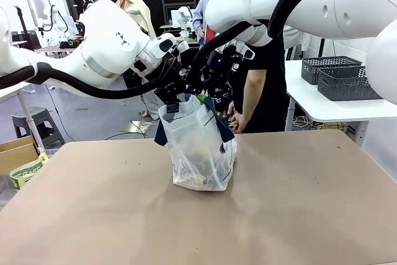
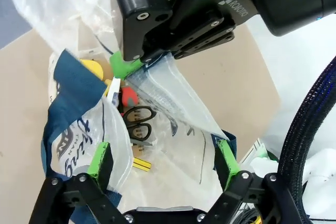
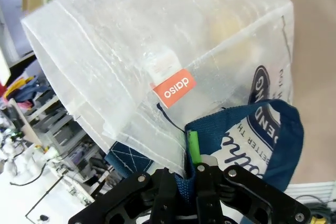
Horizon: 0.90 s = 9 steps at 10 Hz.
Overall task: Transfer purchased items from the store into the shopping bag.
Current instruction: Move the Reusable shopping bag to the right side of the table.
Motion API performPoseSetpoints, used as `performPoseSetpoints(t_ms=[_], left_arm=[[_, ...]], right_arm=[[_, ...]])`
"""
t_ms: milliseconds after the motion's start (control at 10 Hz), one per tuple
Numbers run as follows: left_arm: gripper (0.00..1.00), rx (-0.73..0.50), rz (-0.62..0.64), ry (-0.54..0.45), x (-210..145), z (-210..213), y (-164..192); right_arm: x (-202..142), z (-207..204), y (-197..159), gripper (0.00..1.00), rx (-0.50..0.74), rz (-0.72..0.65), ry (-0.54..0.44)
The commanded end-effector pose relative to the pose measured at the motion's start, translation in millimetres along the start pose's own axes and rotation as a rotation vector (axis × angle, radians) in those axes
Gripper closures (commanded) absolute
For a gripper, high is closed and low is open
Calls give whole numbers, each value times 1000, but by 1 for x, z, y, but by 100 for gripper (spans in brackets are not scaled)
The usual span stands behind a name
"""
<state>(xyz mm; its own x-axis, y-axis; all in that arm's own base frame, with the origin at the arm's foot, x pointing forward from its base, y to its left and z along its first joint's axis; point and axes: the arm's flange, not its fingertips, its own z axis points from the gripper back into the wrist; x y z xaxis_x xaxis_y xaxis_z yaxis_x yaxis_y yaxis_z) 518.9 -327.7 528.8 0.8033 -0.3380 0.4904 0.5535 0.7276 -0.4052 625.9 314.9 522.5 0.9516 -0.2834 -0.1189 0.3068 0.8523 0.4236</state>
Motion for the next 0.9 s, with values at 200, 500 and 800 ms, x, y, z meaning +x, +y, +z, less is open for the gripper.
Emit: performPoseSetpoints(t_ms=[200,500,800], left_arm=[[0,-52,7,-77,-8,2,1],[0,-55,22,-98,-8,3,3],[0,-42,19,-84,-8,2,4]], right_arm=[[6,-2,-6,100,95,4,27],[9,-9,-4,100,75,-16,28],[13,-18,-2,100,97,-50,28]])
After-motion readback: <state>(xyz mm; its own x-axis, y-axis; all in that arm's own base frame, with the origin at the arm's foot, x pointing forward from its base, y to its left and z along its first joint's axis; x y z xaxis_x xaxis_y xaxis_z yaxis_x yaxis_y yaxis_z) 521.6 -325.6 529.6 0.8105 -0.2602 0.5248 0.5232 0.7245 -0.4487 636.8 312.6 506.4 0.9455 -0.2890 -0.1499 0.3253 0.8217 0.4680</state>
